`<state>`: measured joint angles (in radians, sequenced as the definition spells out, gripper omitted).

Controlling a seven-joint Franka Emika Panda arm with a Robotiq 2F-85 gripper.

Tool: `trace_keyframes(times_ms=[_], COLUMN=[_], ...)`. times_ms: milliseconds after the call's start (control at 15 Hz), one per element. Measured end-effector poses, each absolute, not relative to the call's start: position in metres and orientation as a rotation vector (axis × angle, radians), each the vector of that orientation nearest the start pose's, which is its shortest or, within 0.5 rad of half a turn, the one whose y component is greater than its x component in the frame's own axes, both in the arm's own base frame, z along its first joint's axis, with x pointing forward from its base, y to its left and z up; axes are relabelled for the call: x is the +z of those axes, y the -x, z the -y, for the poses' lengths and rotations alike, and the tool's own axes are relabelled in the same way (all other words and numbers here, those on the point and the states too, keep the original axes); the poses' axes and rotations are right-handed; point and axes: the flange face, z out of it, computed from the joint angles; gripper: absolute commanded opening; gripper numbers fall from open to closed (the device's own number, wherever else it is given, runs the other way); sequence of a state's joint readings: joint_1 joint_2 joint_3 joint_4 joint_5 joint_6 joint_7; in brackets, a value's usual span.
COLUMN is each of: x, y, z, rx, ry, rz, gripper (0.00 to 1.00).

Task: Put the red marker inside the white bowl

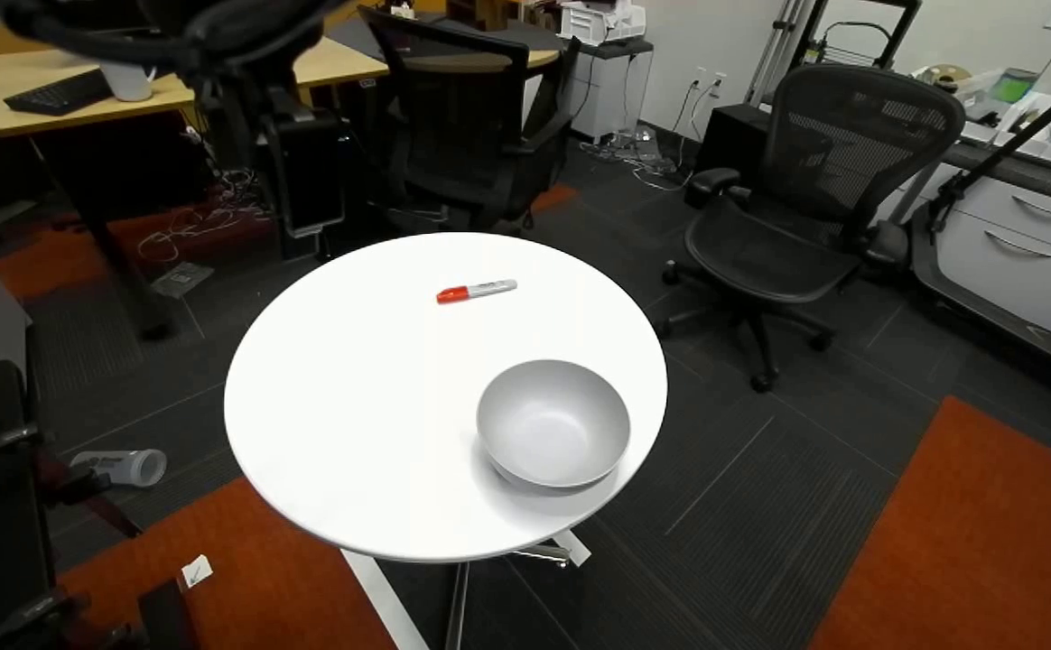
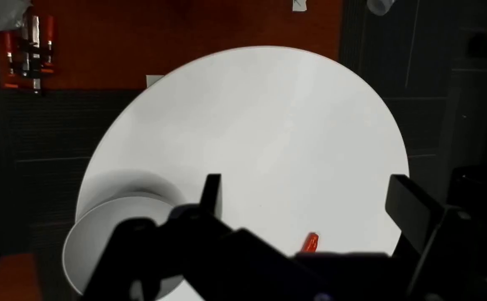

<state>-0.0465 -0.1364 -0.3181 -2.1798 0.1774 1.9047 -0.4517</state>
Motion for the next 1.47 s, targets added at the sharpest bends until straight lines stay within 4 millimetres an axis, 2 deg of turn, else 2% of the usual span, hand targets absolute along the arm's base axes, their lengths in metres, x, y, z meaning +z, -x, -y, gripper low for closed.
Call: trace_keyframes(times_ms=[200, 467, 933, 1467], x=[0.432, 0.417, 0.37, 0.317], y=[-0.47, -0.492, -0.536, -0.6], z=[0.158, 0.137, 0.101, 0.058], rx=[0.073, 0.057, -0.016, -0.084], ry=[2.9, 2.908, 2.905, 2.911], rz=[0.042, 0.042, -0.036, -0.122], gripper=[1.0, 1.0, 1.0, 1.0])
